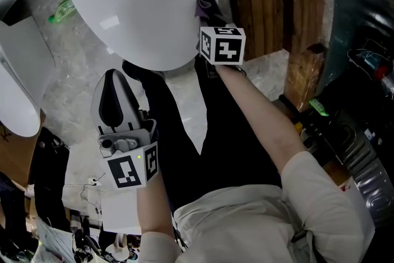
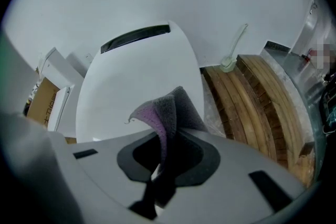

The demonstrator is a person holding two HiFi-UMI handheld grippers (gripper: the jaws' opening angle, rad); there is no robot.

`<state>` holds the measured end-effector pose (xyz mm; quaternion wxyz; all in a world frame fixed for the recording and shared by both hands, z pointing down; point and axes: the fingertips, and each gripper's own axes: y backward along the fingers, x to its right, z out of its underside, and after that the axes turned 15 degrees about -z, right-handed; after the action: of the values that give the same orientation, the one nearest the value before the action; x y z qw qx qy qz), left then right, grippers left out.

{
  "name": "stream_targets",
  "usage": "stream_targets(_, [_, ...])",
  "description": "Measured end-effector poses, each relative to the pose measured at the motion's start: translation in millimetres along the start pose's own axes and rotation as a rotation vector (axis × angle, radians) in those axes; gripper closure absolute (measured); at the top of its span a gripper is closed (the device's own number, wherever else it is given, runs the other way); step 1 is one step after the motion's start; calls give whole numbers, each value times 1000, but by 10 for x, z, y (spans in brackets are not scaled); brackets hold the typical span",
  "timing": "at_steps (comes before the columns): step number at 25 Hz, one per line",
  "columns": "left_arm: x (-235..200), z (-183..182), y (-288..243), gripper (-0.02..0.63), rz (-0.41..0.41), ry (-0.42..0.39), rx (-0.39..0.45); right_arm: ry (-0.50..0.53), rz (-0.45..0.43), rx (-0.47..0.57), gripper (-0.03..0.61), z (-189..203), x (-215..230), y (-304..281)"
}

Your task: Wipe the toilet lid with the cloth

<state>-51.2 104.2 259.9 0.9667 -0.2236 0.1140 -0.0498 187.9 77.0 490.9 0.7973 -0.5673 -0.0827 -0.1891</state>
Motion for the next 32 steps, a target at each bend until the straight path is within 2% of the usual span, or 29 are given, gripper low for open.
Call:
stream_targets(6, [-256, 38, 84, 598, -34, 3, 4, 26, -60, -2, 523, 28, -481, -141])
stream_targets(17, [-720, 36, 285, 598, -82, 17, 24, 115, -203, -65, 523, 140, -1683, -565])
stream_targets(26, [-1108, 61, 465, 598, -144, 52, 37, 220, -248, -108, 523, 280, -2319, -812])
stream_targets(32, [-1265, 136, 540, 598, -175, 72, 34, 237, -306, -151, 523, 358, -2703, -941])
